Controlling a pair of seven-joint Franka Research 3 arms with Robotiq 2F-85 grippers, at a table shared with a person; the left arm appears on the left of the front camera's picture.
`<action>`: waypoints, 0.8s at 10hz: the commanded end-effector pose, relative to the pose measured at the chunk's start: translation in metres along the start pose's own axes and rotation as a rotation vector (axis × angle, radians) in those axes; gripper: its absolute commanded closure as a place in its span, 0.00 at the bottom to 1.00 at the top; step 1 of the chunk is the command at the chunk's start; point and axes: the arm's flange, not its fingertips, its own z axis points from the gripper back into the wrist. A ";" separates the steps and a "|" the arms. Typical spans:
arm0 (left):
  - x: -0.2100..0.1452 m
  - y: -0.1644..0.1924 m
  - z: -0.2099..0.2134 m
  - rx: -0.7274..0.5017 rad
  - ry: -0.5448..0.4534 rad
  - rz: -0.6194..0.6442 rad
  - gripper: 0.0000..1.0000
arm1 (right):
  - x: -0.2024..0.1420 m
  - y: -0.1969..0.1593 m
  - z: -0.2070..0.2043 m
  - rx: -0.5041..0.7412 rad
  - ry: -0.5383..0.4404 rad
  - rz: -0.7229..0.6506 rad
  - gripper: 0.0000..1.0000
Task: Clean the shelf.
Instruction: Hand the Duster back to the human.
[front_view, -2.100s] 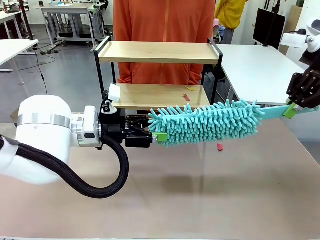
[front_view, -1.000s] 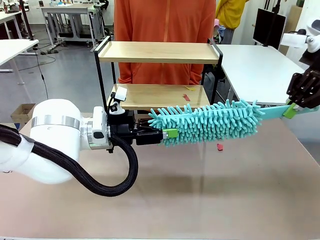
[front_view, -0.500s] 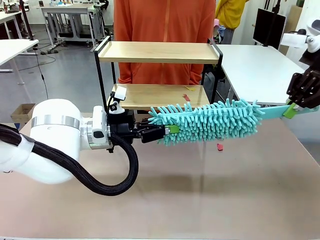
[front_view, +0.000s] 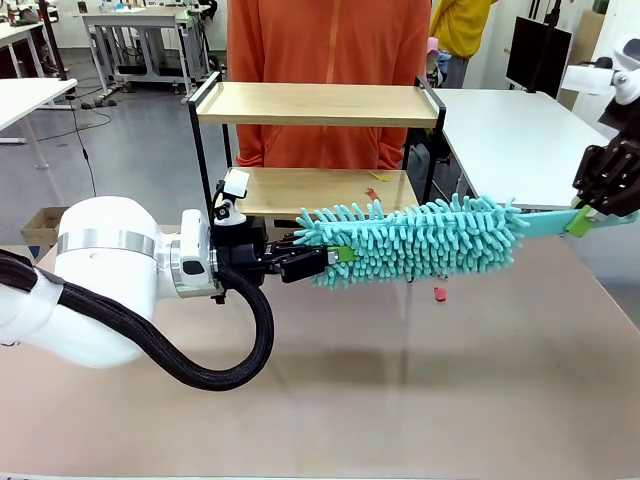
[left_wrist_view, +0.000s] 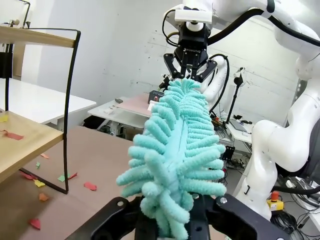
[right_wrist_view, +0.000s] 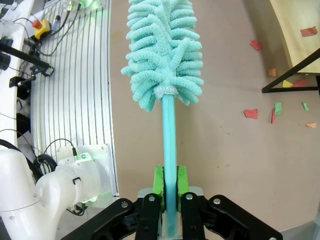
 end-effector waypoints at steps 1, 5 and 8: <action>0.000 0.000 -0.001 0.000 0.004 -0.003 1.00 | 0.000 0.001 0.002 -0.002 -0.024 0.006 0.87; 0.000 0.000 -0.001 0.000 0.004 -0.003 1.00 | 0.004 0.004 0.020 0.043 -0.076 -0.009 0.00; 0.000 0.000 -0.001 0.000 0.004 -0.003 1.00 | -0.012 0.007 0.069 0.052 -0.390 -0.104 0.00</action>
